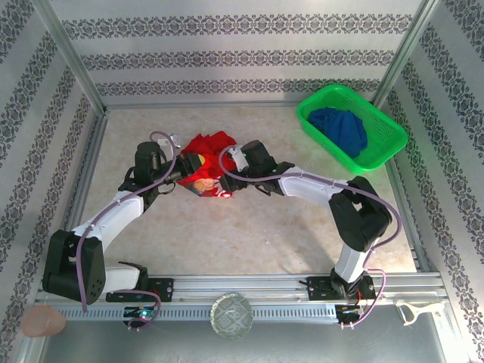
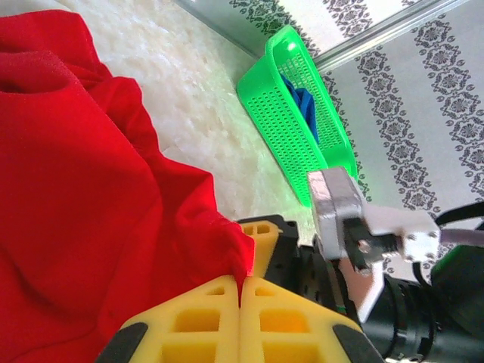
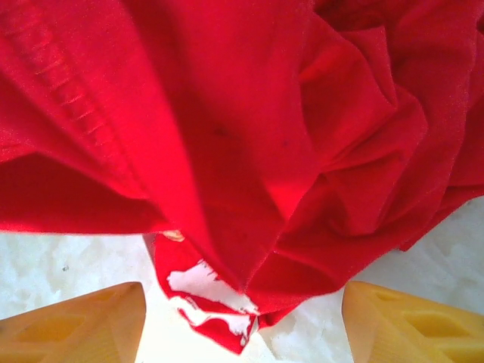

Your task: Fold the inside-out t-shirt

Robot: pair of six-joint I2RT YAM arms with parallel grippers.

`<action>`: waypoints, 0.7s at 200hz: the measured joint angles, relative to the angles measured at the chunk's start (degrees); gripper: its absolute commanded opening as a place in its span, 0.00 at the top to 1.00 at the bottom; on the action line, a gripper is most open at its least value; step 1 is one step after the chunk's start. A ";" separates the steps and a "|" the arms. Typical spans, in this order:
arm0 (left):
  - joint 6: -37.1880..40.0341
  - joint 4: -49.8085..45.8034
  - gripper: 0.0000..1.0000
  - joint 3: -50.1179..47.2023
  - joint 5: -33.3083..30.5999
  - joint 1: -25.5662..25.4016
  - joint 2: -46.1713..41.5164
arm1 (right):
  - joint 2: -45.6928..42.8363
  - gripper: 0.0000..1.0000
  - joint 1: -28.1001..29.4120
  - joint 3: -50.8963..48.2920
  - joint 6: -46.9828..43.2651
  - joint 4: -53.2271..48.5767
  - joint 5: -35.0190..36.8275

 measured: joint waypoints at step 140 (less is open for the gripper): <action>0.02 -0.85 1.00 0.04 0.26 0.00 0.00 | 5.29 0.44 -4.74 1.46 9.92 9.68 -8.68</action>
